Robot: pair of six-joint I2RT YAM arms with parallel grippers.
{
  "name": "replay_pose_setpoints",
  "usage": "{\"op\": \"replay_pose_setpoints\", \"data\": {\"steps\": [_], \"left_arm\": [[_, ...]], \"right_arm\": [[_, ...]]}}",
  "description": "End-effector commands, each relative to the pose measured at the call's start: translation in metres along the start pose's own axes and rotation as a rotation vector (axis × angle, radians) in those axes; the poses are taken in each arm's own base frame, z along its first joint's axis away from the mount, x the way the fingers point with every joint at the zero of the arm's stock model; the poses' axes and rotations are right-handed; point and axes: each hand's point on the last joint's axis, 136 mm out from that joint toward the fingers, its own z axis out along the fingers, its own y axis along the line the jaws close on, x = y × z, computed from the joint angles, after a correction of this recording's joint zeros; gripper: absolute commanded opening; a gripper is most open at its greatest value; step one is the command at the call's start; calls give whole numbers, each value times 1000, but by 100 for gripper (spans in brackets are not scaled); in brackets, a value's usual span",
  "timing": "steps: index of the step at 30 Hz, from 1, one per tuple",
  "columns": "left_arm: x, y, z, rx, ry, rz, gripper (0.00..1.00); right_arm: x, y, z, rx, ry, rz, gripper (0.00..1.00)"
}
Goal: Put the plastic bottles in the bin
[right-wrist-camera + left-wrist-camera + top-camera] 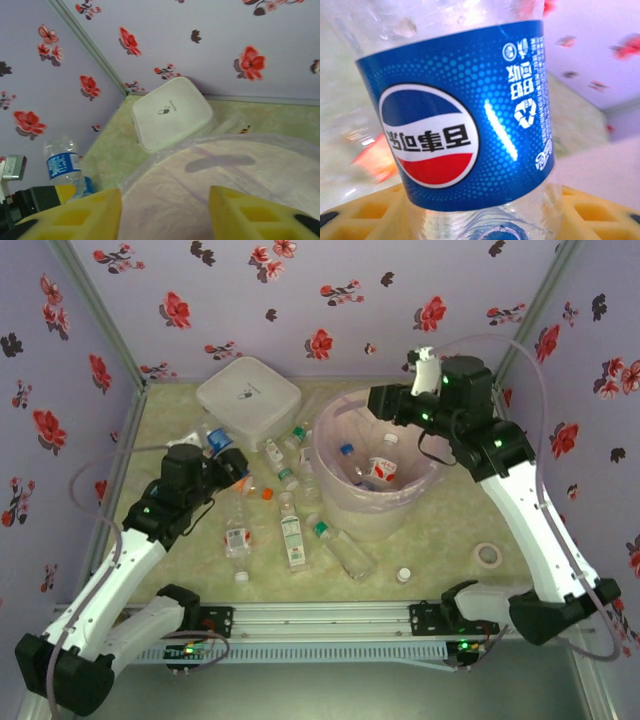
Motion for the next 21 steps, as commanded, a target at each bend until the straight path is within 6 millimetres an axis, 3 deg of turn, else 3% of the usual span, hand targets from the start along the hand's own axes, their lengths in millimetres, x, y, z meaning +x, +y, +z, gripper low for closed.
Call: {"op": "replay_pose_setpoints", "data": {"steps": [1, 4, 11, 15, 21], "left_arm": [[-23, -86, -18, 359, -56, 229, 0], [-19, -117, -27, 500, -36, 284, 0], [16, -168, -34, 700, 84, 456, 0], [26, -182, -36, 760, 108, 479, 0], [38, -186, -33, 776, 137, 500, 0]], "right_arm": [[-8, 37, 2, -136, 27, -28, 51], [0, 60, 16, -232, 109, -32, 69], [16, 90, 46, -341, 229, -47, 77], [23, 86, 64, -327, 269, -32, 88], [29, 93, 79, -391, 302, 5, 89]]}}
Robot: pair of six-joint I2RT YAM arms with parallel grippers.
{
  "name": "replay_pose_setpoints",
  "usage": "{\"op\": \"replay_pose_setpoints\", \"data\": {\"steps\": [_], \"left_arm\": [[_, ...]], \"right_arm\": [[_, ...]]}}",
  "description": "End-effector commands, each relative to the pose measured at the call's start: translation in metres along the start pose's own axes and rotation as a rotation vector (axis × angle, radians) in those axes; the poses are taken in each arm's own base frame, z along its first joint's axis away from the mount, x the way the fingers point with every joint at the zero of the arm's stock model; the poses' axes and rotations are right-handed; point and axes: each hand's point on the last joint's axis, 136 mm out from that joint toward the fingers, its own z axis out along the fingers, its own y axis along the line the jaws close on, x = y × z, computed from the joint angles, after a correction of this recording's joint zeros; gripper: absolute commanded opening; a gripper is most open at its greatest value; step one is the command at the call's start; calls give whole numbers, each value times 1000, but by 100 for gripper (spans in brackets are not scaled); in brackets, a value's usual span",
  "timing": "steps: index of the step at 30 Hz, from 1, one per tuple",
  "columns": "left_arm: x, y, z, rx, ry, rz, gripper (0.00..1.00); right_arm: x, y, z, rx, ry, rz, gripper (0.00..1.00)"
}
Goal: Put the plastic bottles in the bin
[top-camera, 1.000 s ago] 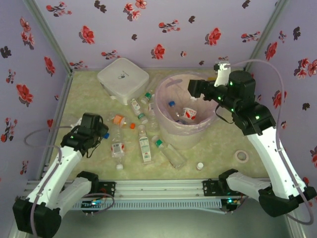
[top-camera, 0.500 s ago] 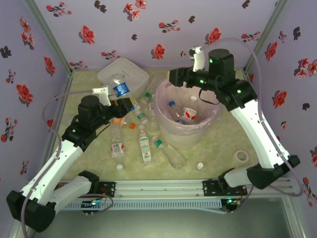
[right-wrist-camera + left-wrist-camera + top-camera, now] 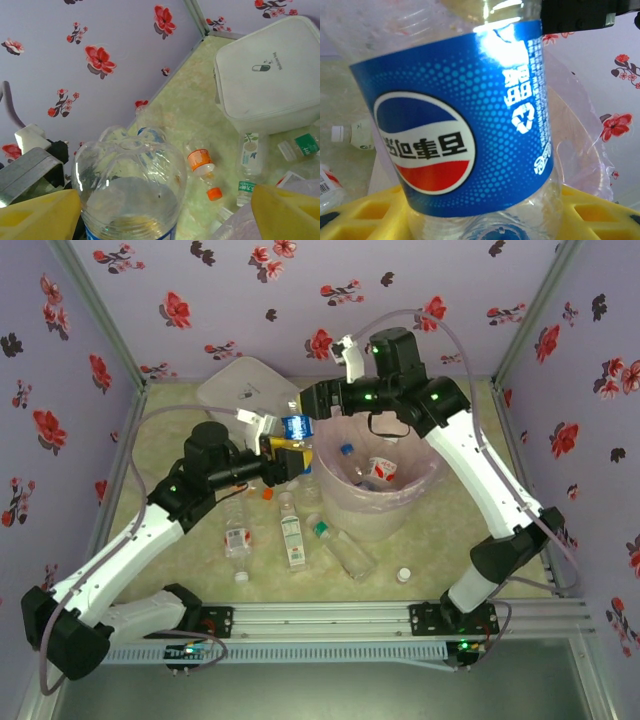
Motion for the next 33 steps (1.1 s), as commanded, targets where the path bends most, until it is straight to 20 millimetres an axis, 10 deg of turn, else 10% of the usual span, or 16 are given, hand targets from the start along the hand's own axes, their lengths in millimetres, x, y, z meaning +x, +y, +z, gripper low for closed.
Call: {"op": "replay_pose_setpoints", "data": {"steps": [1, 14, 20, 23, 33], "left_arm": [[-14, -26, 0, 94, -34, 102, 0], [-8, -12, 4, 40, -38, 93, 3], [-12, 6, -8, -79, -84, 75, 78], [-10, 21, -15, -168, -97, 49, 99], [45, 139, -72, -756, 22, -236, 100]], "right_arm": [[-5, 14, 4, -77, 4, 13, 88], [0, 12, 10, -68, 26, 12, 62], [-26, 19, -24, -14, -70, -59, 50], [-37, 21, -49, 32, -128, -93, 42], [-38, -14, -126, 298, -273, -128, 3]]}}
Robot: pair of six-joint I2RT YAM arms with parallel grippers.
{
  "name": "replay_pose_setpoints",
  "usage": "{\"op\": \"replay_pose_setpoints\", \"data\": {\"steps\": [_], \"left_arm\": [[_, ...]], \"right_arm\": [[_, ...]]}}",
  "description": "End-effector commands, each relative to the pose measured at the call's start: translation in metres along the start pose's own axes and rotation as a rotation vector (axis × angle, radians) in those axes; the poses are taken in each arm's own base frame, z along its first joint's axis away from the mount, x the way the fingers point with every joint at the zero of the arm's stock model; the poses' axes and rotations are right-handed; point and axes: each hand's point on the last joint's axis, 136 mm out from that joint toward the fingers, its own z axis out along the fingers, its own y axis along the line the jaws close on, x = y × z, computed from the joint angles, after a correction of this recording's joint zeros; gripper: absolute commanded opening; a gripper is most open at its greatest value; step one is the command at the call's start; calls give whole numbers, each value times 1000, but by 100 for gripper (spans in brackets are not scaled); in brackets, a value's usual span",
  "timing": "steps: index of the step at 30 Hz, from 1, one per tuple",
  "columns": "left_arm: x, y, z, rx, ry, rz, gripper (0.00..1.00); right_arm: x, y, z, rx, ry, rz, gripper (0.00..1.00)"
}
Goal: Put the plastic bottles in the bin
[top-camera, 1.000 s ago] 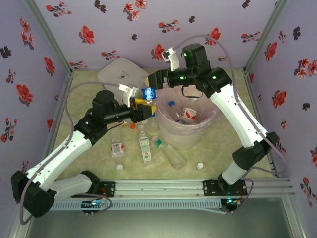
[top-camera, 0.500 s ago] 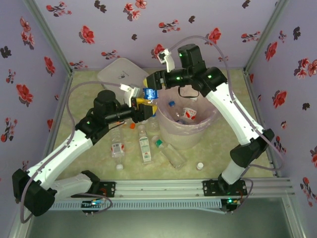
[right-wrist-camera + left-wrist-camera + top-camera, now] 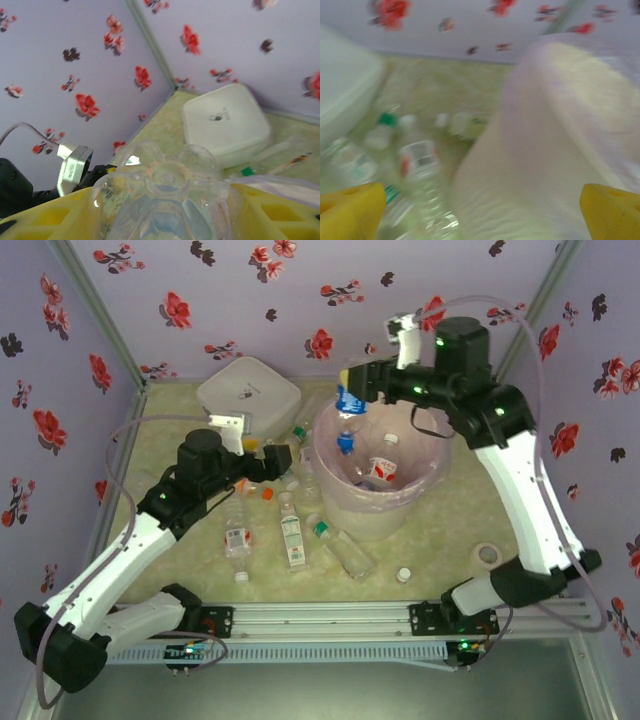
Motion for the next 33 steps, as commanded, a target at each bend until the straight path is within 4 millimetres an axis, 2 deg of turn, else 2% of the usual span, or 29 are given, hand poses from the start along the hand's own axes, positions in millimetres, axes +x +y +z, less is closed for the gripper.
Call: {"op": "replay_pose_setpoints", "data": {"steps": [1, 2, 4, 8, 11, 20, 27, 28, 30, 33], "left_arm": [[39, 81, -11, -375, 126, -135, 100], [47, 94, -15, -438, 153, -156, 100], [60, 107, -21, -505, 199, -169, 100], [85, 119, -32, -582, 307, -173, 100], [102, 125, -42, -624, 376, -187, 100], [148, 122, -51, -611, 514, -273, 100], [170, 119, -52, -614, 581, -284, 100], [172, 119, -53, -614, 590, -288, 100], [177, 117, -52, -610, 605, -293, 100], [184, 117, -51, -610, 624, -295, 100]], "right_arm": [[5, -29, -18, 166, -18, -57, 0], [11, -36, -21, 206, -4, -63, 0], [20, -48, -24, 281, 29, -72, 0], [53, -77, -22, 463, 175, -122, 0], [82, -92, -9, 501, 293, -115, 0], [166, -124, 32, 514, 558, -32, 0], [214, -147, 53, 533, 647, 18, 1], [219, -149, 57, 528, 646, 27, 5], [227, -152, 63, 510, 631, 37, 22], [238, -158, 67, 499, 639, 59, 39]]}}
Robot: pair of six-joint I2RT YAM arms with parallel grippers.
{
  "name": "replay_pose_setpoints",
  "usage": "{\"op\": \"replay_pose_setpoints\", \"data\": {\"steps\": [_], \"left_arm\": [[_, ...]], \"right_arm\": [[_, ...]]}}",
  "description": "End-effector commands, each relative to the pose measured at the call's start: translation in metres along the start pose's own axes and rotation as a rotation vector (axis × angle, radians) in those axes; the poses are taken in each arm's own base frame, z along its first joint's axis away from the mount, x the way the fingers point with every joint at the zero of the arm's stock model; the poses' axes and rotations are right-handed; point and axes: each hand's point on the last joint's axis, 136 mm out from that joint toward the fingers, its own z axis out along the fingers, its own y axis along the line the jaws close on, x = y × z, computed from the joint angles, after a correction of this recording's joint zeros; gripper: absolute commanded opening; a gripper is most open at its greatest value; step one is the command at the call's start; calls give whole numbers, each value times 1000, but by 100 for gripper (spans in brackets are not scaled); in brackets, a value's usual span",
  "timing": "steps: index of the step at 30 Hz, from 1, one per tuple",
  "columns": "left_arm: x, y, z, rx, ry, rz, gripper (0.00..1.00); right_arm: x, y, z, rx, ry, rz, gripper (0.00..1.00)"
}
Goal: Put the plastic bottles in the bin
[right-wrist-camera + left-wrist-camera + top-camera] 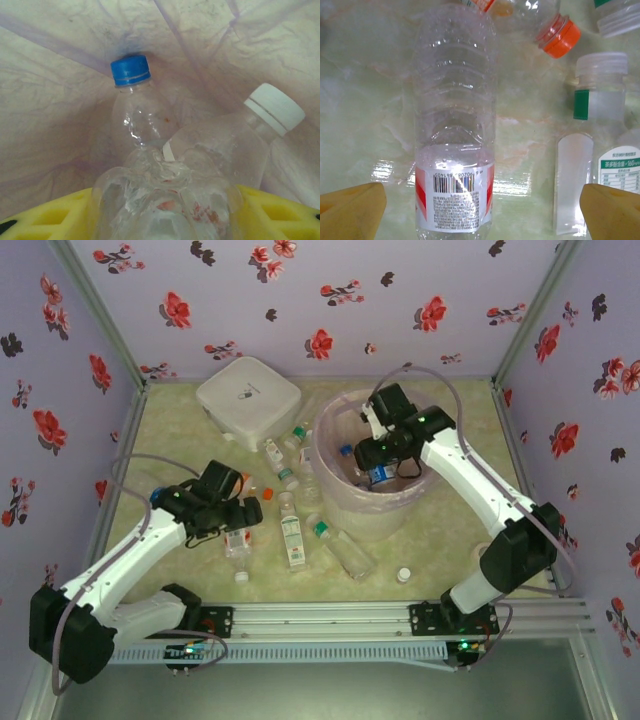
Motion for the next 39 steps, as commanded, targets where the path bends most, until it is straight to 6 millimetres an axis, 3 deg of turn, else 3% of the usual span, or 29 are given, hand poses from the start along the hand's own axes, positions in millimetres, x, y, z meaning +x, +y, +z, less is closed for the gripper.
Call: {"op": "replay_pose_setpoints", "data": {"steps": [1, 7, 14, 20, 26, 32, 39], "left_arm": [[15, 4, 7, -20, 57, -20, 100], [26, 6, 13, -31, 92, -24, 100], [40, 9, 19, -52, 145, -25, 100], [53, 7, 29, -50, 178, -45, 100], [65, 13, 38, -56, 189, -99, 100], [74, 13, 53, -38, 183, -160, 92], [73, 18, 49, -59, 175, -149, 79]], "right_arm": [[-1, 3, 16, -36, -12, 33, 43], [-6, 3, -1, -33, -50, 21, 72], [-14, 6, -45, -49, -113, 9, 89], [-20, 13, -94, -94, -211, -18, 96], [-26, 15, -136, -107, -315, -53, 97], [-45, 17, -173, -132, -529, -51, 97], [-48, 6, -193, -95, -620, -31, 98]]}}
